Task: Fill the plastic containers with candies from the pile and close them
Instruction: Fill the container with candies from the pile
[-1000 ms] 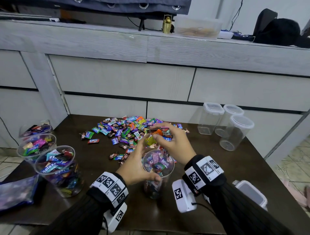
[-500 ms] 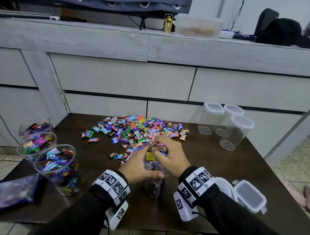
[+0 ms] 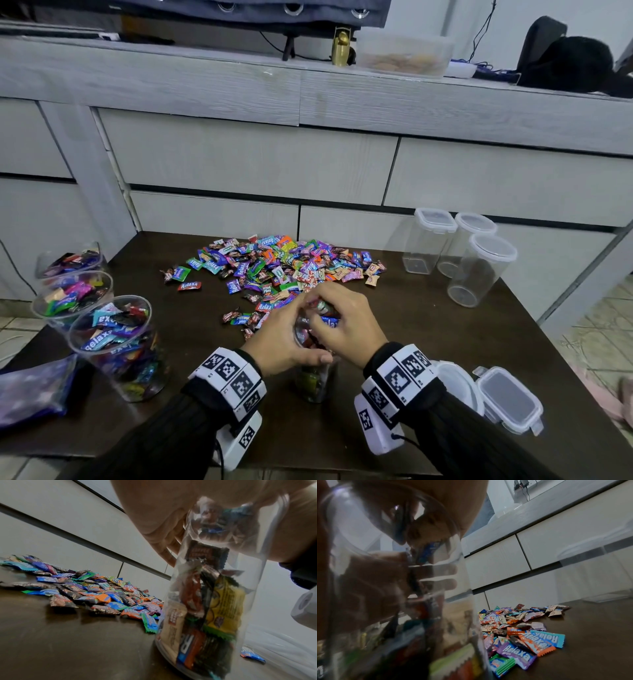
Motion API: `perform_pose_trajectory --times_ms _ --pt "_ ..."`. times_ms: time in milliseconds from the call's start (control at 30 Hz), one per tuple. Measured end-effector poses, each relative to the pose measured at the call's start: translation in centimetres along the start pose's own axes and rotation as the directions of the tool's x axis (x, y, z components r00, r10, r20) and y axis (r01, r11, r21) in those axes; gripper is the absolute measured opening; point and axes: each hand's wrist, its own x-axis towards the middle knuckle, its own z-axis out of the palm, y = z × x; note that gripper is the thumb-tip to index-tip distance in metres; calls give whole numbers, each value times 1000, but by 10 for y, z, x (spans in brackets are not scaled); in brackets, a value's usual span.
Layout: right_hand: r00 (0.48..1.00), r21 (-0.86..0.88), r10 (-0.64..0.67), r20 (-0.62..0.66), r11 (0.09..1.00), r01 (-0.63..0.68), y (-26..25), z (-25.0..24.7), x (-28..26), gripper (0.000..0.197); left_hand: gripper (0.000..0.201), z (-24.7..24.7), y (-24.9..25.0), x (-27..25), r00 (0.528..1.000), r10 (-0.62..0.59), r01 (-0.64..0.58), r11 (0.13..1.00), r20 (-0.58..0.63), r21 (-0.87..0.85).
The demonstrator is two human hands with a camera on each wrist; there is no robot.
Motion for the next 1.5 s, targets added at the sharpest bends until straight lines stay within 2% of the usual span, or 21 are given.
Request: perform_pose_trajectory --times_ms 200,400,533,667,833,967,1033,1100,1167,1233,1300,1333,1400,1433,1500 --pt "996 26 79 52 996 -80 1 1 -2 7 90 1 0 0 1000 -20 20 1000 4 10" --pt "995 -61 49 85 997 -43 -2 -1 -2 21 85 1 4 -1 1000 4 -3 1000 -8 16" --pt "994 -40 64 92 997 -61 1 -5 -1 9 84 2 7 -1 1000 23 -23 1000 -1 -6" --pt "993 -30 23 120 999 -20 2 -6 -1 8 82 1 8 -2 1000 7 -7 1000 12 5" --pt "994 -104 12 109 995 0 7 -8 1 25 83 -2 8 -3 1000 -4 4 998 5 64" --pt "990 34 27 141 999 -33 9 -14 3 27 86 -1 4 -2 999 27 -27 1000 20 -8" --pt "987 75 39 154 996 -52 8 -15 3 21 89 0 0 -1 999 34 -33 998 25 -48" --pt "993 88 65 99 993 -74 10 -16 4 10 97 -1 -2 -1 999 27 -26 999 35 -27" --pt "987 100 154 -38 984 -150 16 -21 4 3 106 -3 -4 -1 998 17 -13 998 52 -61" --pt "934 84 329 -138 944 -320 27 -31 4 7 114 -7 -8 -2 999 -39 45 985 36 -164" --pt "849 -94 525 -60 844 -528 42 -42 -2 25 102 -14 -10 -3 992 -109 100 984 -56 -149" --pt "787 -232 617 21 768 -596 48 -46 -7 40 89 -19 -13 -4 983 -136 126 988 -120 -88" --pt "623 -435 767 154 619 -654 58 -48 -21 69 66 -32 -25 -2 945 -198 249 952 -260 179" --pt "550 -501 813 192 563 -657 62 -46 -29 78 63 -38 -32 -2 926 -236 336 872 -295 357" --pt "442 -618 866 235 484 -619 67 -40 -43 88 71 -45 -44 -1 867 -406 492 611 -287 621"
